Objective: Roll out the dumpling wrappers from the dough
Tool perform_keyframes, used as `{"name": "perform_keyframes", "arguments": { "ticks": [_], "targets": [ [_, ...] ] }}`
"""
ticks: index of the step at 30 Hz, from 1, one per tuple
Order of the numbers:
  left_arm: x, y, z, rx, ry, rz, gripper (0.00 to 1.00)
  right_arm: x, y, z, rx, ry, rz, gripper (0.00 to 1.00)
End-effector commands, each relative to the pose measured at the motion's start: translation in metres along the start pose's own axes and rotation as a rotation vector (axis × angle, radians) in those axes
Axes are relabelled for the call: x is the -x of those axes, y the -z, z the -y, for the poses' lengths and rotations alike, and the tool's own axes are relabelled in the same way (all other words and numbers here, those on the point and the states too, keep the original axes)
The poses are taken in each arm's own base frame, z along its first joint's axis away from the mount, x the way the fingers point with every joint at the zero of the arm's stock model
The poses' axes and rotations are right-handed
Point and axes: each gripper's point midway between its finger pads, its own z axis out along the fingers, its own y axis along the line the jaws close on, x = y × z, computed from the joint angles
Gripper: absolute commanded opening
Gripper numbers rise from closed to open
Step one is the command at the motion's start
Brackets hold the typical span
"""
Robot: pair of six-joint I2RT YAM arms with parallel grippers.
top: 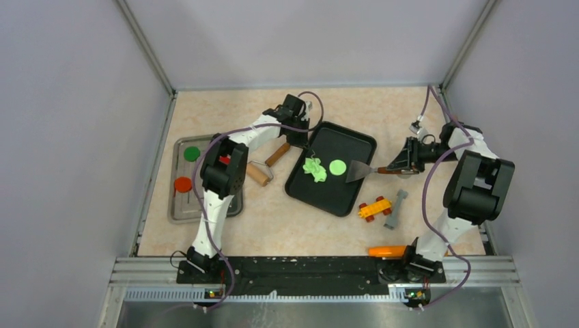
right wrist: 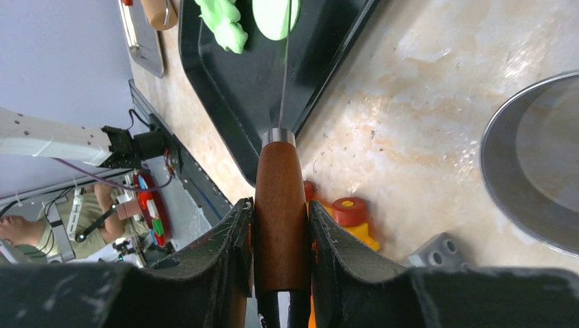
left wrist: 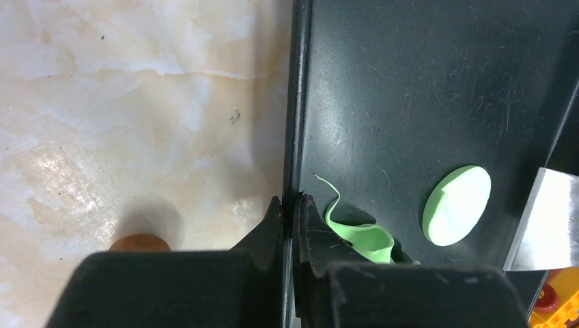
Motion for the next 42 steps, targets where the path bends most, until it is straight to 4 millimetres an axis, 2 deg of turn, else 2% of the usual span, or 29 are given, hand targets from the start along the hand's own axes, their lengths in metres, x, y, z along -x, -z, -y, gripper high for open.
{"name": "perform_keyframes", "arguments": {
  "ticks": [1,10,18,23,31,36,42],
  "targets": [
    [-0.012,0.005,-0.021,0.082,0.055,-0.03,0.0,0.018,0.006,-0.002,0.018,0.052,0.025,0.0],
    [-0.028,0.003,-0.013,0.025,0.071,-0.069,0.0,0.016,-0.006,0.029,-0.058,-0.022,-0.004,0.0],
    [-0.03,0.002,-0.007,-0.01,0.075,-0.081,0.0,0.016,-0.01,0.059,-0.165,-0.083,-0.033,0.0],
    [-0.033,0.001,-0.003,-0.044,0.076,-0.094,0.0,0.012,-0.016,0.066,-0.153,-0.1,-0.06,0.0],
    [-0.033,-0.001,0.003,-0.09,0.067,-0.101,0.0,0.017,-0.021,0.075,-0.139,-0.094,-0.085,0.0],
    [-0.031,-0.003,0.002,-0.097,0.066,-0.1,0.0,0.008,-0.022,0.08,-0.135,-0.099,-0.132,0.0],
    [-0.032,-0.004,0.001,-0.104,0.07,-0.105,0.0,-0.003,-0.026,0.076,-0.102,-0.096,-0.2,0.0]
  ]
}}
